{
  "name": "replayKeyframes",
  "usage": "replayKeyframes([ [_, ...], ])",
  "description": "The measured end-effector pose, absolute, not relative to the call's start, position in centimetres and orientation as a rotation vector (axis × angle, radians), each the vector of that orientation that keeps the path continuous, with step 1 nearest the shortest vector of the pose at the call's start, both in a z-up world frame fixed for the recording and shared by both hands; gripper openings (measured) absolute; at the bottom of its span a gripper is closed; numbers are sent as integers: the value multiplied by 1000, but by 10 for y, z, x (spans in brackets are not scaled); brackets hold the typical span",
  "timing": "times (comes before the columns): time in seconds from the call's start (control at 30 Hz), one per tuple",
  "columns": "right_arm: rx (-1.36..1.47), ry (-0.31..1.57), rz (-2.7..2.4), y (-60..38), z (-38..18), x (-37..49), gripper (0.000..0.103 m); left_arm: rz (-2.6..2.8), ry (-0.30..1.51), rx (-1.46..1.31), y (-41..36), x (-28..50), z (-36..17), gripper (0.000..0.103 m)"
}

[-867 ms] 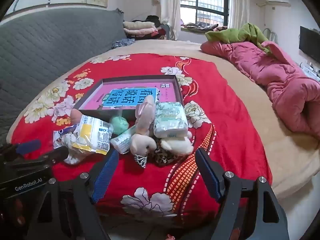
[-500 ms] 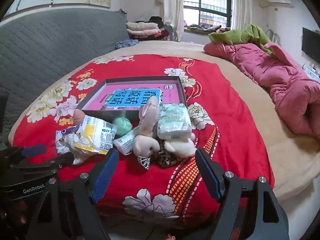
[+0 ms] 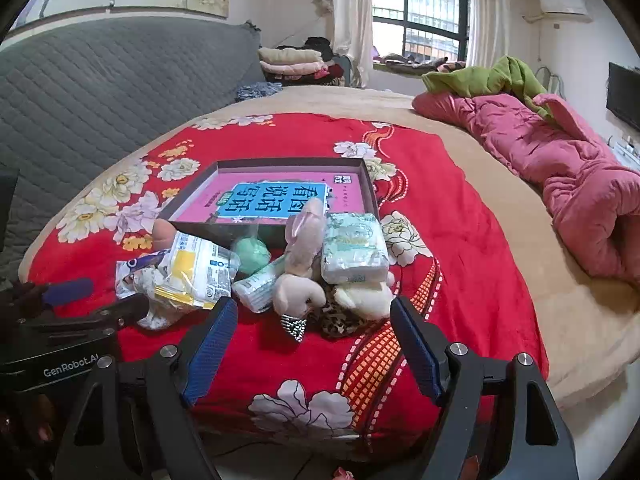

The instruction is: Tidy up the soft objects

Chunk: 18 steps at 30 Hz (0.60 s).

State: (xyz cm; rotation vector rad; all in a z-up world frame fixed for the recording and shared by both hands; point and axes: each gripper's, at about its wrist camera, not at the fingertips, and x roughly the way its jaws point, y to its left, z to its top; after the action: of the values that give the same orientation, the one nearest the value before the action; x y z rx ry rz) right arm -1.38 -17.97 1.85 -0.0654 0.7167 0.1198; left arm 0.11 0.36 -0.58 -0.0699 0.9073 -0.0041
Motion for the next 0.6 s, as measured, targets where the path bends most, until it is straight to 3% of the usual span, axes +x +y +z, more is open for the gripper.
replayKeyframes([
  [0.6, -70, 711, 128, -178, 19, -15, 80, 0, 911, -75, 5, 0, -8, 78],
])
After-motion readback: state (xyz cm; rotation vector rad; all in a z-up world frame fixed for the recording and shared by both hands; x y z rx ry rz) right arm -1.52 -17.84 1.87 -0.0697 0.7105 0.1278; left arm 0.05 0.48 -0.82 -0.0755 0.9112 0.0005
